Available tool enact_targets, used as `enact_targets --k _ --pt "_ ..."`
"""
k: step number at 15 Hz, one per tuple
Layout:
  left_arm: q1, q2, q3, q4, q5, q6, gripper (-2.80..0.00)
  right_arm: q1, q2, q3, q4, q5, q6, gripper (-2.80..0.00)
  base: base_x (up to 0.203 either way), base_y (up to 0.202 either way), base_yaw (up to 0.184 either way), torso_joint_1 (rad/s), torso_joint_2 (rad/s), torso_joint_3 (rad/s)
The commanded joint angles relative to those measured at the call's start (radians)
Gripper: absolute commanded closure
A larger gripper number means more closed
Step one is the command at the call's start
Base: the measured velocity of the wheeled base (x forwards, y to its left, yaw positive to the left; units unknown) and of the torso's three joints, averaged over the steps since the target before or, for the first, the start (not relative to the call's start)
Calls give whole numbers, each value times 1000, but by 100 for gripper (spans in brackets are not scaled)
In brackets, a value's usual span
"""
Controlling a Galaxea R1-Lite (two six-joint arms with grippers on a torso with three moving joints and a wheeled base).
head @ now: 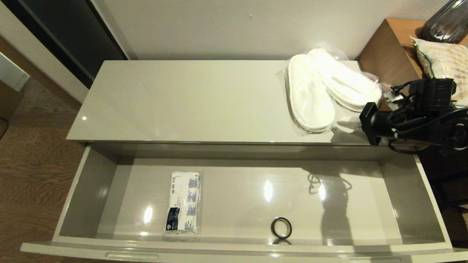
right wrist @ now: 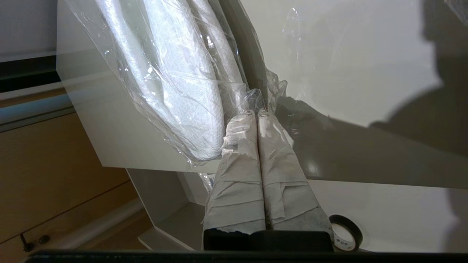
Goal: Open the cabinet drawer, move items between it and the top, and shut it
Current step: Pick up the disposable slippers on the table
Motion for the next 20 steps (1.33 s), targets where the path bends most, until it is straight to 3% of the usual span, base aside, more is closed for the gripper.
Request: enact_targets --k 1,2,11,16,20 --pt "0 0 0 0 0 0 0 -4 2 -4 -5 3 0 0 0 0 0 0 0 0" --pt "0 0 0 0 0 0 0 -4 2 -6 -4 3 0 -280 0 0 0 0 0 0" --pt "0 0 0 0 -1 0 0 -32 6 -42 -4 41 6 -280 0 0 0 0 0 0" --pt "0 0 1 0 0 0 0 -27 39 -44 -14 103 11 -280 0 0 0 0 0 0" --pt "0 0 0 0 0 0 0 -8 95 -47 -96 107 28 -280 0 0 0 0 0 0"
